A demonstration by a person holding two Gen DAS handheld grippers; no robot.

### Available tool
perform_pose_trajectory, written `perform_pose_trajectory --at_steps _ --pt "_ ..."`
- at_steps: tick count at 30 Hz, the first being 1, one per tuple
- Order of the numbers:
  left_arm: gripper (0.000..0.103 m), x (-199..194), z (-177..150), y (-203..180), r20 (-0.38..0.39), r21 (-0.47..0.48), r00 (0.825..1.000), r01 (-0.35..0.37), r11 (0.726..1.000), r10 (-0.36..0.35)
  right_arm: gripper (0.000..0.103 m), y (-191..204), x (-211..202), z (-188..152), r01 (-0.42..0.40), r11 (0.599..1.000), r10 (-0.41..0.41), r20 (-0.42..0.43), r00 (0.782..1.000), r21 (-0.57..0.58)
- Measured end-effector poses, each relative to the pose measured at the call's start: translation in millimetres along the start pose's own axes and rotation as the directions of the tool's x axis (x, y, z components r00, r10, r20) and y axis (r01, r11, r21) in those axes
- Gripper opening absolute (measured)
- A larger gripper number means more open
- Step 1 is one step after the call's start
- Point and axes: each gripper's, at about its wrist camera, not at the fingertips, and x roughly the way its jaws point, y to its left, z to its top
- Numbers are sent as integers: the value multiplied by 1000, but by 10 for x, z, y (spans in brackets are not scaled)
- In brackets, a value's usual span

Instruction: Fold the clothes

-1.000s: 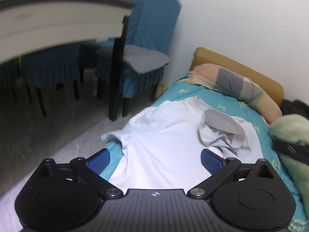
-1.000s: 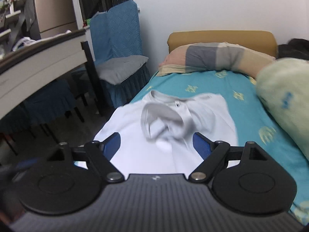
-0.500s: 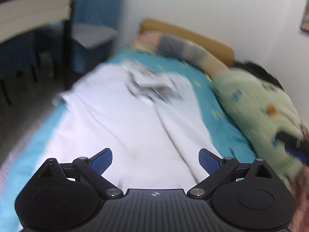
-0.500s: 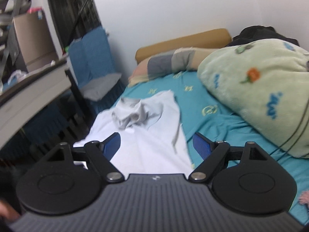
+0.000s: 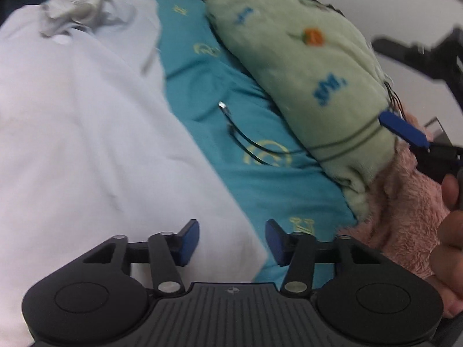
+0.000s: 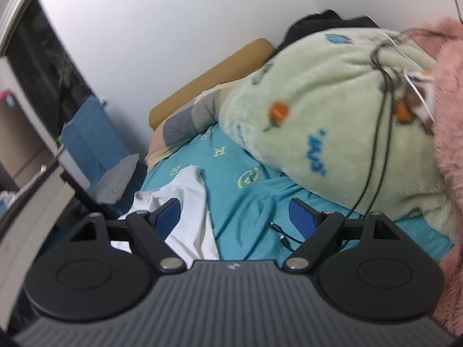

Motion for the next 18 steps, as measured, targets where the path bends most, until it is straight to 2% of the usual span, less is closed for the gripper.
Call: perform_pose_trajectory --at_steps 4,6,11,15,16,18 --pt "48 295 -108 -223 -32 97 999 30 995 -27 84 -193 -21 51 17 998 -19 30 999 56" --pt "48 415 -171 -281 -49 135 998 45 990 -39 85 -298 -6 70 0 995 -2 20 1000 102" --pt "48 633 -310 -326 -66 220 998 8 975 7 85 -439 71 79 -21 987 23 -6 1000 157" --pt "33 714 -378 -310 -58 250 998 -7 968 22 85 -450 118 61 -22 986 26 -20 999 165" --pt "20 733 -366 -287 -57 235 998 -7 972 20 85 -447 126 53 -24 986 28 -22 999 163" --pt "4 799 -331 -209 -69 181 997 -7 983 20 85 -446 174 38 -14 988 19 -32 999 154"
